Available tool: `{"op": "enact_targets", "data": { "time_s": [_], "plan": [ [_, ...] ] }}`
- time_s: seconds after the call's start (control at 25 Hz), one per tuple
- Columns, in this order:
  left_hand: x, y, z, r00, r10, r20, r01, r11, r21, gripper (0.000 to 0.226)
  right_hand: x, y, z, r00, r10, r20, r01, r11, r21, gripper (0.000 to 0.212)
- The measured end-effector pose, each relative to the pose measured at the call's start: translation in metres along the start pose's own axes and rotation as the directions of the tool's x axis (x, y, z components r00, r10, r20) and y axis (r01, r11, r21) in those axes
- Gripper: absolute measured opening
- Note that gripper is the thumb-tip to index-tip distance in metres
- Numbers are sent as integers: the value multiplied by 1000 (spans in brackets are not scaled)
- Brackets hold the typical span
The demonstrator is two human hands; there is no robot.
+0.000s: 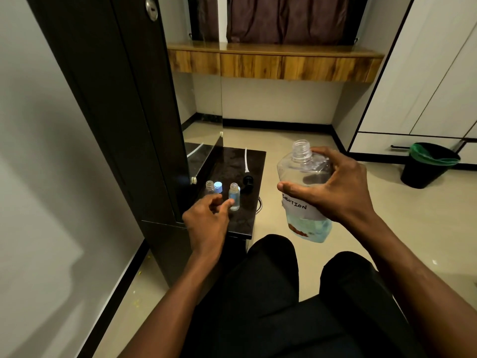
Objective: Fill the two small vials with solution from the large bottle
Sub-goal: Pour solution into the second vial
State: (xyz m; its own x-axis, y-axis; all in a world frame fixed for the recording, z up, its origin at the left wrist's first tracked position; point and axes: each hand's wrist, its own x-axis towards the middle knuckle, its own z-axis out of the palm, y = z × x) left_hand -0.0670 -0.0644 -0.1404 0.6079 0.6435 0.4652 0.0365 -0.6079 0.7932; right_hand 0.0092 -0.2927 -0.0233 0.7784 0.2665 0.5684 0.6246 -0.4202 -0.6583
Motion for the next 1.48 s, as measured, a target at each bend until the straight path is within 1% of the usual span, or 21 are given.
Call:
{"op": "enact_targets", "data": {
  "time_s": [0.08, 0.16, 0.28, 0.4, 0.52, 0.6, 0.68, 0.76, 0.84, 0.88, 1.0, 1.08, 1.16, 1.32, 1.48],
  "plan": [
    [-1, -7, -11, 997, -15, -82, 18, 999, 40, 29, -1, -2, 1, 1000, 1, 6, -1, 1000, 5, 82],
    [2, -11, -16, 994, -51, -102, 58, 996, 72, 41, -3, -3, 2, 1000, 1, 3, -1, 1000, 13, 81],
    [10, -14, -11, 995, -97, -17, 98, 992, 77, 60, -5, -4, 3, 1000, -9, 8, 9, 1000, 15, 81],
    [22, -20, -2, 993, -107, 59, 103, 993, 60, 67, -7, -5, 2, 1000, -10, 16, 9, 1000, 20, 82],
    [34, -24, 2, 988, -131, 84, 129, 991, 30, 62, -7, -4, 0, 1000, -15, 8, 14, 1000, 19, 82],
    [36, -23, 2, 990, -106, 90, 104, 994, 28, 53, -7, -4, -3, 1000, -14, -4, 14, 1000, 6, 83],
    [34, -18, -2, 994, -87, 61, 86, 996, 16, 48, -7, -3, -6, 1000, -13, -3, 13, 1000, -13, 84],
    [32, -3, -10, 997, -84, -1, 83, 996, -8, 47, -6, -3, -8, 1000, -19, 1, 19, 999, -43, 86],
    [32, 18, -20, 999, -34, -29, 32, 998, -58, 48, -6, -5, -10, 999, -33, 11, 34, 997, -74, 88],
    [32, 32, -26, 1000, 13, -16, -14, 996, -83, 48, -5, -6, -12, 999, -48, 21, 50, 994, -93, 87],
    [25, 71, -38, 981, 176, 79, -167, 980, -108, 51, -6, -10, -18, 994, -99, 40, 104, 978, -180, 83],
    [17, 91, -41, 963, 235, 132, -217, 967, -137, 54, -7, -12, -24, 992, -115, 58, 125, 961, -248, 82],
    [9, 104, -41, 949, 271, 161, -243, 955, -170, 54, -6, -15, -30, 987, -134, 84, 154, 932, -327, 82],
    [0, 120, -39, 937, 299, 180, -257, 940, -223, 54, -7, -22, -43, 962, -239, 136, 274, 816, -509, 81],
    [-6, 133, -36, 923, 327, 201, -275, 928, -251, 52, -7, -27, -55, 952, -266, 150, 299, 714, -633, 82]
  ]
}}
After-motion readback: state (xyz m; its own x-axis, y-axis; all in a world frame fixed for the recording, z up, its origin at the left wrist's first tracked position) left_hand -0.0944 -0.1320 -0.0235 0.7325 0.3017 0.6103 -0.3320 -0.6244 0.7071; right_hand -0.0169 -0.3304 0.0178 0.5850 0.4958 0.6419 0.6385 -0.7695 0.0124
